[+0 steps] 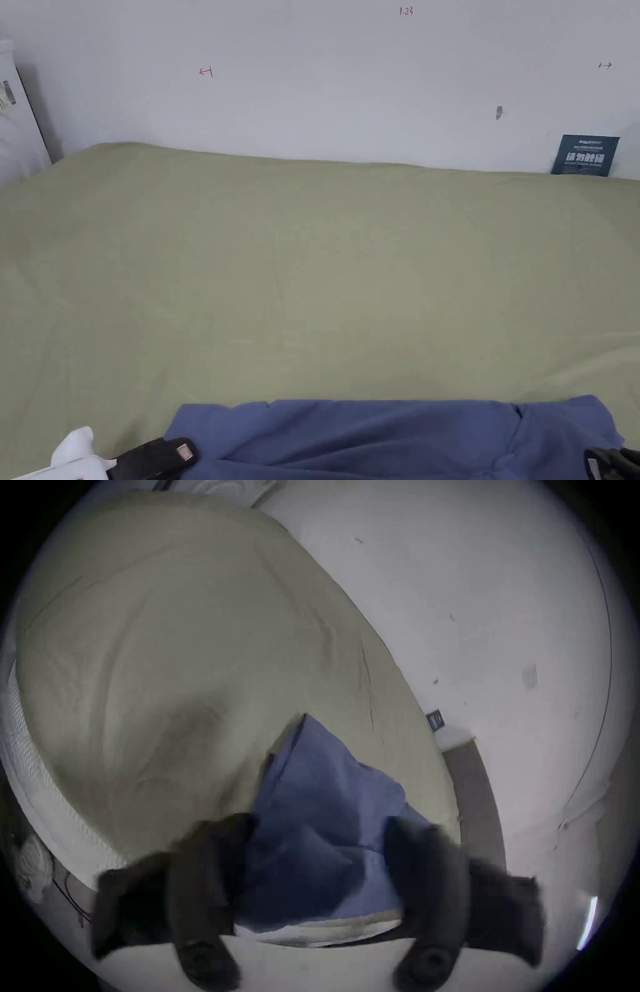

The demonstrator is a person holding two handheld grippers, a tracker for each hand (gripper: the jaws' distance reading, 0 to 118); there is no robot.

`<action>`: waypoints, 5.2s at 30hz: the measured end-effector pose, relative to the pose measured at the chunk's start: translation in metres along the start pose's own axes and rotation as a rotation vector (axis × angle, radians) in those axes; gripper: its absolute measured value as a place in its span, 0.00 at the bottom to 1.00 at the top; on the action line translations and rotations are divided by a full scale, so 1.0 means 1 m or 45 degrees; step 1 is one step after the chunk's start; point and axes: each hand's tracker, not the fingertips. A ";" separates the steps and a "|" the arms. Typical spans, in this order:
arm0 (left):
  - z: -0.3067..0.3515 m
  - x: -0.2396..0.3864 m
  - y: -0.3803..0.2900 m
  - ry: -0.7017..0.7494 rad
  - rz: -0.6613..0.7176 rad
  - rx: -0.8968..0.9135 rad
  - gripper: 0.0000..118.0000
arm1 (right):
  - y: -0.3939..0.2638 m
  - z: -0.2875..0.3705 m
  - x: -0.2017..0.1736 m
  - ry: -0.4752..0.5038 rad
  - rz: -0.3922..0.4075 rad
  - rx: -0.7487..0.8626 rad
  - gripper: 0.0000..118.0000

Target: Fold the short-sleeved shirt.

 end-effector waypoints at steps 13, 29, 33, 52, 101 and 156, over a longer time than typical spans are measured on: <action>0.027 0.131 -0.009 -0.131 -0.550 0.082 0.06 | -0.006 0.026 0.010 -0.008 -0.018 0.028 0.00; -0.116 0.230 -0.138 -0.038 -0.917 -0.350 0.17 | -0.010 0.053 0.037 -0.058 -0.105 0.118 0.00; -0.110 0.227 -0.134 -0.120 -0.835 -0.391 0.80 | -0.011 0.046 0.038 -0.057 -0.123 0.103 0.00; -0.122 0.173 -0.128 -0.001 -0.471 -0.329 0.00 | -0.018 0.047 0.029 0.017 -0.108 0.110 0.00; -0.098 0.102 -0.031 -0.130 -0.094 -0.458 0.11 | -0.015 0.027 0.018 0.083 -0.076 0.035 0.00; -0.192 0.227 -0.214 -0.360 -0.486 -0.697 0.01 | -0.021 0.054 0.052 0.001 -0.147 0.093 0.00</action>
